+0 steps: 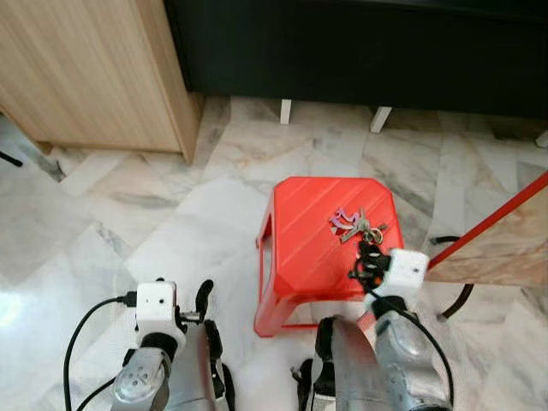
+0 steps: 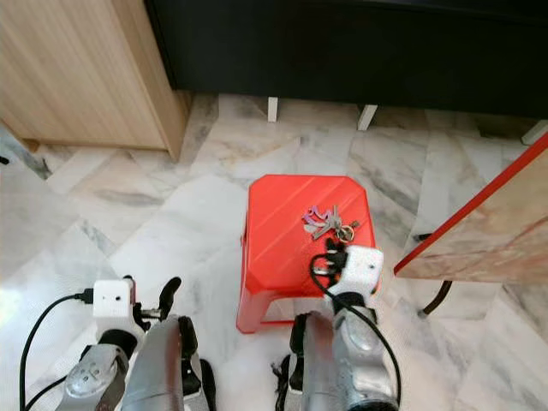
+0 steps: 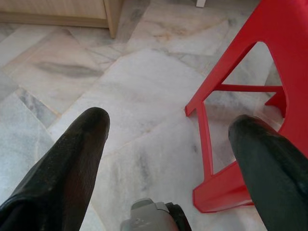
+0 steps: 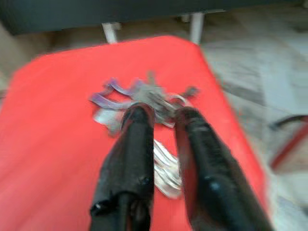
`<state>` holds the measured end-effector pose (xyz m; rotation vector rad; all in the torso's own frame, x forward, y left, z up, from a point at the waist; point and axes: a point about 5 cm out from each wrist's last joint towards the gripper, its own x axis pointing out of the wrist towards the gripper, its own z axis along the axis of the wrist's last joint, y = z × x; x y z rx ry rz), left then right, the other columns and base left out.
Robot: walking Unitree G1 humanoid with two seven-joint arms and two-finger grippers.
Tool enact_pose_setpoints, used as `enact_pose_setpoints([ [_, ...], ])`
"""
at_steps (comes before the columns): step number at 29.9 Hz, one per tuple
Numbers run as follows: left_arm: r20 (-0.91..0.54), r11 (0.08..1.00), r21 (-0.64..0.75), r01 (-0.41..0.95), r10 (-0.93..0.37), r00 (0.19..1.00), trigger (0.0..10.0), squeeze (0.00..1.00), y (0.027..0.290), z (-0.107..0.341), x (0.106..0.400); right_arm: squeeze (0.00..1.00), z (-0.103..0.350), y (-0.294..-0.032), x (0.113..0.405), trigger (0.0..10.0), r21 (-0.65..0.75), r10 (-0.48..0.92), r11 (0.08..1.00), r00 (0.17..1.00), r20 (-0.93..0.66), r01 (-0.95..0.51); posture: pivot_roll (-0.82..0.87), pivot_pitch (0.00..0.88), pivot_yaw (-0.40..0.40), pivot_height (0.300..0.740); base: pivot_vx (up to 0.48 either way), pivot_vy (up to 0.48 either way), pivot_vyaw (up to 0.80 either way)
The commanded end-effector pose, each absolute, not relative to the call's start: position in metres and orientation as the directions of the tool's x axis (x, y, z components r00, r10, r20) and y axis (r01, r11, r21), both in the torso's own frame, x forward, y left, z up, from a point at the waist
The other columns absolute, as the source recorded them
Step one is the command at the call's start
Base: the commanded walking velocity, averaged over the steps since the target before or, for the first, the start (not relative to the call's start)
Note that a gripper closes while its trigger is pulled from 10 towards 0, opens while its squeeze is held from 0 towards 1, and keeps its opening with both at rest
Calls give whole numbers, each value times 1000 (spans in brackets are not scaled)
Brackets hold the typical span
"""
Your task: Hang keys on a hook
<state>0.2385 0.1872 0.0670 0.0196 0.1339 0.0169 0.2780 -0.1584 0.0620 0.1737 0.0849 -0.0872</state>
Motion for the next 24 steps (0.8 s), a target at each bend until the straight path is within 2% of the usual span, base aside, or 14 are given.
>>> enact_pose_setpoints([
  [1, -170, 999, 23, -23, 26, 985, 10000, 0, 188, 57, 233, 0, 44, -168, 265, 10000, 96, -102, 987, 971, -215, 125, 93, 287, -93, 594, 0, 0, 0],
  [9, -169, 999, 23, -23, 26, 985, 10000, 0, 188, 57, 233, 0, 33, -173, 257, 10000, 117, -98, 984, 952, -289, 137, 95, 287, -94, 594, 0, 0, 0],
  [16, -170, 999, 24, -24, 28, 985, 10000, 0, 188, 57, 233, 0, 34, -174, 265, 10000, 120, -94, 983, 948, -303, 136, 97, 287, -93, 594, 0, 0, 0],
  [17, -168, 999, 24, -24, 28, 985, 10000, 0, 188, 57, 233, 522, 36, -173, 268, 10000, 151, -84, 980, 951, -298, 134, 96, 288, -91, 594, 0, 0, 0],
  [18, -168, 999, 24, -24, 28, 985, 10000, 0, 188, 57, 233, 522, 36, -173, 268, 10000, 151, -84, 980, 951, -298, 134, 96, 288, -91, 594, 0, 0, 0],
  [19, -167, 999, 24, -24, 28, 986, 10000, 0, 188, 57, 233, 1000, 36, -172, 272, 10000, 185, -67, 975, 952, -298, 127, 95, 290, -90, 594, 0, 0, 0],
  [23, -168, 1000, 23, -21, 24, 985, 10000, 0, 187, 57, 234, 1000, 35, -169, 277, 10000, 209, -47, 971, 950, -310, 116, 100, 290, -89, 594, 0, 0, 0],
  [24, -169, 1000, 23, -21, 24, 985, 10000, 0, 187, 57, 234, 761, 33, -168, 278, 10000, 210, -37, 972, 947, -318, 109, 100, 290, -89, 594, 0, 0, 0],
])
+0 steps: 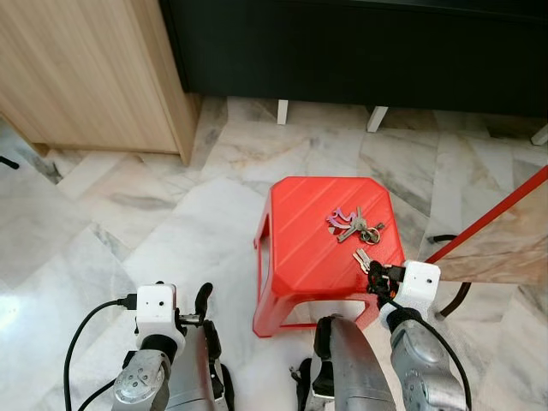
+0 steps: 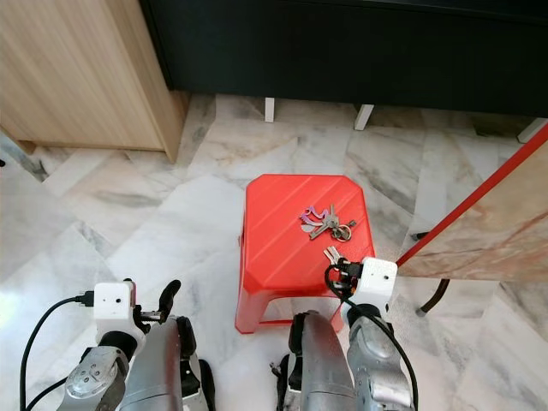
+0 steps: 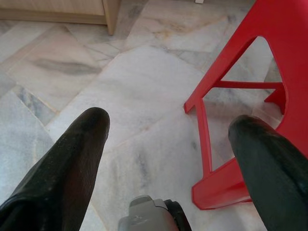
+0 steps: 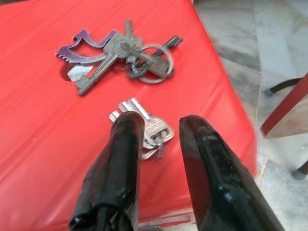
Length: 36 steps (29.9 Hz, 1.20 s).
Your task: Hang keys on a hook
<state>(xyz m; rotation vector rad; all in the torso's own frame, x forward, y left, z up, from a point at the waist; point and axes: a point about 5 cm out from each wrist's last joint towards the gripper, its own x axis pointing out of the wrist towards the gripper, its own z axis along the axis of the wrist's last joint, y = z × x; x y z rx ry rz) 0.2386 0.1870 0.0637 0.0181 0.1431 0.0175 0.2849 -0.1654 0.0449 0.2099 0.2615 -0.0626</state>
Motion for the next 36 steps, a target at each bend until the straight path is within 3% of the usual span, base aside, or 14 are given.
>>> enact_pose_setpoints([
  [1, -169, 1000, 22, -21, 25, 985, 10000, 0, 187, 57, 234, 0, 31, -167, 278, 10000, 212, -31, 972, 944, -327, 105, 100, 290, -89, 594, 0, 0, 0],
  [28, -168, 999, 40, -14, 20, 986, 10000, 0, 188, 57, 232, 0, 19, -167, 284, 10000, 241, -49, 960, 931, -361, 144, 108, 295, -84, 594, 0, 0, 0],
  [29, -170, 999, 41, -13, 20, 985, 10000, 0, 188, 57, 232, 0, 18, -166, 283, 5922, 238, -49, 961, 930, -364, 143, 108, 295, -84, 594, 0, 0, 0],
  [30, -170, 999, 41, -13, 20, 985, 10000, 0, 188, 57, 232, 0, 18, -166, 283, 5922, 238, -49, 961, 930, -364, 143, 108, 295, -84, 594, 0, 0, 0],
  [31, -172, 999, 43, -14, 21, 985, 10000, 0, 188, 57, 232, 0, 18, -166, 283, 0, 239, -49, 960, 930, -364, 144, 110, 295, -83, 594, 0, 0, 0],
  [36, -173, 999, 46, -15, 23, 985, 10000, 0, 189, 56, 232, 0, 17, -166, 284, 0, 242, -54, 959, 930, -363, 149, 111, 294, -83, 594, 0, 0, 0],
])
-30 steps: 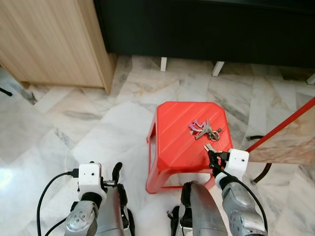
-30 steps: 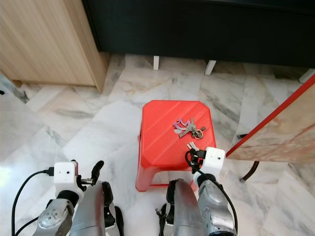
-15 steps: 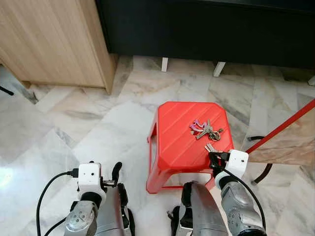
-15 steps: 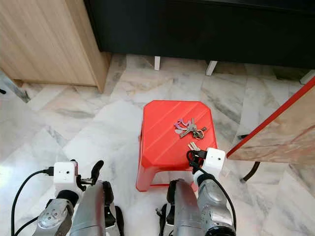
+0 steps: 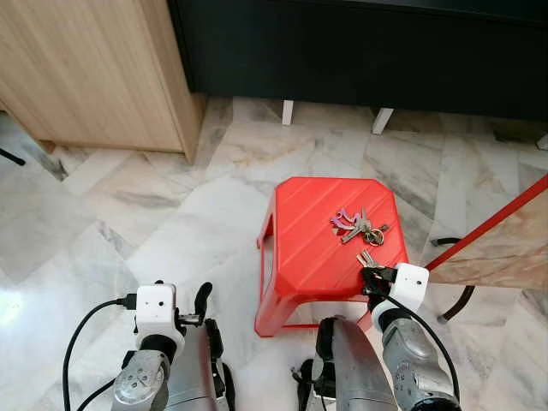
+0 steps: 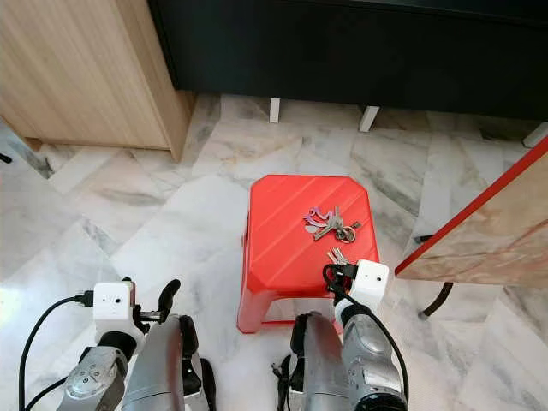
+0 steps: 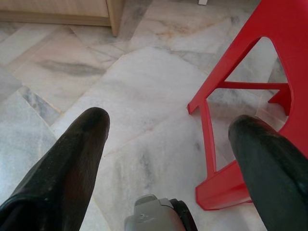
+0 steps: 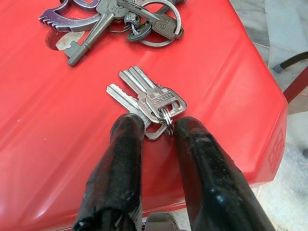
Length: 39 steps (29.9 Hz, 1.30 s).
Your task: Hang keys on a hook
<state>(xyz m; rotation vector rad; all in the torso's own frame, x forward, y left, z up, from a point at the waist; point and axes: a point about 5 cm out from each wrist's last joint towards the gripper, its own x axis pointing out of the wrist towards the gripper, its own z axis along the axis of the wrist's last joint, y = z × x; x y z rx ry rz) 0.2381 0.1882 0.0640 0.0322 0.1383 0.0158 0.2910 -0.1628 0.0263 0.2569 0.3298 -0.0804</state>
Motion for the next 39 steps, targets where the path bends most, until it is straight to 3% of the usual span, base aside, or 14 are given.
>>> enact_pose_setpoints([
  [1, -174, 999, 46, -16, 24, 985, 10000, 0, 190, 56, 232, 0, 17, -167, 284, 0, 240, -55, 959, 930, -364, 151, 111, 295, -83, 594, 0, 0, 0],
  [23, -180, 999, 49, -5, 14, 984, 10000, 0, 187, 54, 231, 0, 19, -157, 285, 0, 233, -35, 965, 942, -334, 118, 107, 290, -83, 594, 0, 0, 0],
  [34, -178, 999, 45, -13, 21, 984, 10000, 0, 185, 50, 241, 0, 51, -150, 280, 0, 175, -40, 983, 993, -108, 58, 90, 250, -92, 594, 0, 0, 0],
  [35, -176, 999, 44, -13, 21, 984, 10000, 0, 184, 50, 243, 0, 53, -147, 275, 1882, 170, -32, 984, 996, -84, 46, 88, 242, -92, 594, 0, 0, 0],
  [36, -176, 999, 44, -13, 21, 984, 10000, 0, 184, 50, 243, 0, 53, -147, 275, 1882, 170, -32, 984, 996, -84, 46, 88, 242, -92, 594, 0, 0, 0],
  [37, -175, 999, 43, -15, 22, 984, 10000, 0, 184, 50, 245, 0, 55, -145, 273, 5216, 169, -28, 985, 997, -74, 40, 83, 234, -92, 594, 0, 0, 0],
  [38, -173, 999, 42, -16, 23, 985, 10000, 0, 184, 49, 247, 0, 57, -142, 269, 10000, 145, -10, 989, 999, -53, 18, 80, 219, -94, 594, 0, 0, 0],
  [39, -173, 999, 42, -16, 23, 985, 10000, 0, 184, 49, 247, 0, 57, -142, 269, 10000, 145, -10, 989, 999, -53, 18, 80, 219, -94, 594, 0, 0, 0],
])
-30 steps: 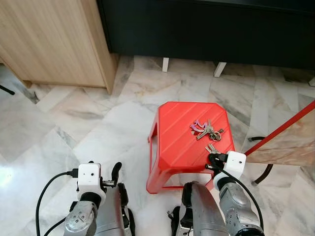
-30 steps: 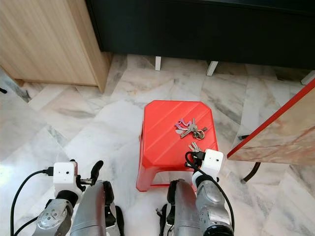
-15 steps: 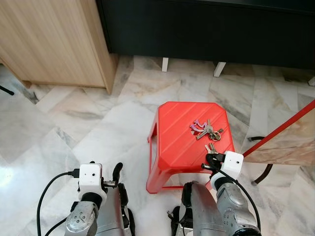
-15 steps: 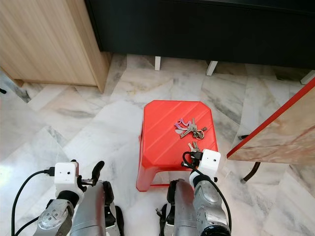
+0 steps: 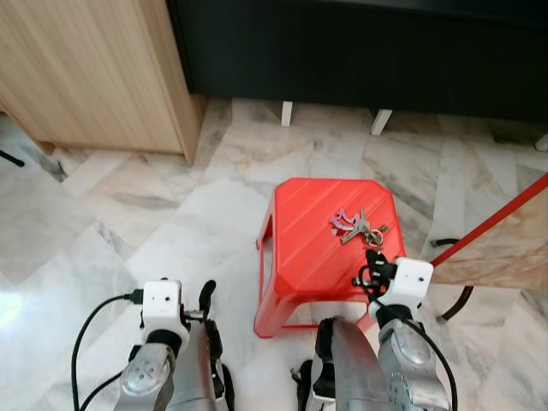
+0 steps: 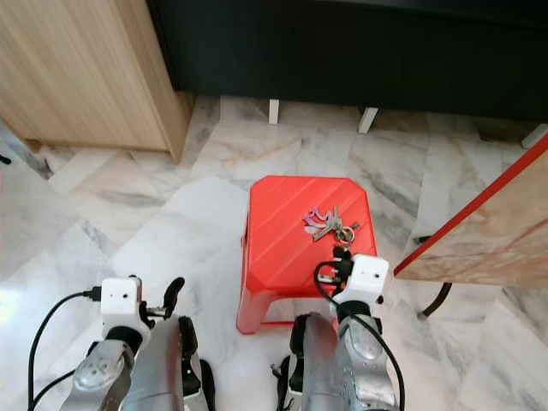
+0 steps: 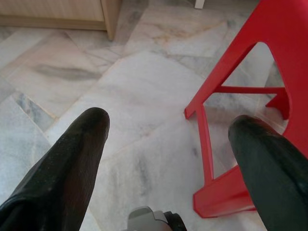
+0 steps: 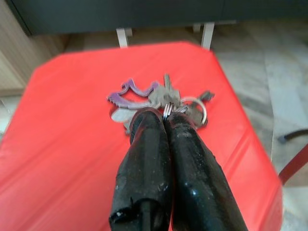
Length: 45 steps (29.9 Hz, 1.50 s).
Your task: Hang keys on a hook
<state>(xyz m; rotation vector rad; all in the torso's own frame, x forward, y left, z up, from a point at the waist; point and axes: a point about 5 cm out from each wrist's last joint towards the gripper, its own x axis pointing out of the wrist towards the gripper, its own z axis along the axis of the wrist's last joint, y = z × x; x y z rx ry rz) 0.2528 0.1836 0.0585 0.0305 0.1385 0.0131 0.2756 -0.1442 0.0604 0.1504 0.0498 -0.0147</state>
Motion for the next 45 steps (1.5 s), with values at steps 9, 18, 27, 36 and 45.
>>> enact_pose_setpoints([
  [9, -155, 999, 39, -23, 28, 988, 10000, 0, 181, 49, 267, 0, 66, -144, 278, 10000, 118, -16, 993, 1000, -22, 19, 68, 142, -99, 594, 0, 0, 0],
  [18, -135, 999, 43, -26, 32, 990, 10000, 0, 181, 48, 278, 0, 75, -145, 291, 10000, 115, -25, 993, 1000, 9, 24, 71, 79, -107, 598, 0, 0, 0],
  [27, -136, 999, 44, -23, 29, 990, 10000, 0, 180, 42, 278, 0, 70, -145, 294, 10000, 118, -43, 992, 999, -18, 45, 68, 61, -101, 647, 0, 0, 0],
  [36, -140, 999, 48, -15, 21, 990, 10000, 0, 180, 37, 278, 0, 68, -144, 295, 10000, 125, -44, 991, 999, -19, 46, 69, 36, -96, 717, 0, 0, 0],
  [45, -188, 998, 51, -32, 41, 981, 10000, 0, 185, 23, 271, 0, 66, -145, 295, 10000, 121, -43, 992, 999, -28, 46, 71, 14, -106, 740, 0, 0, 0],
])
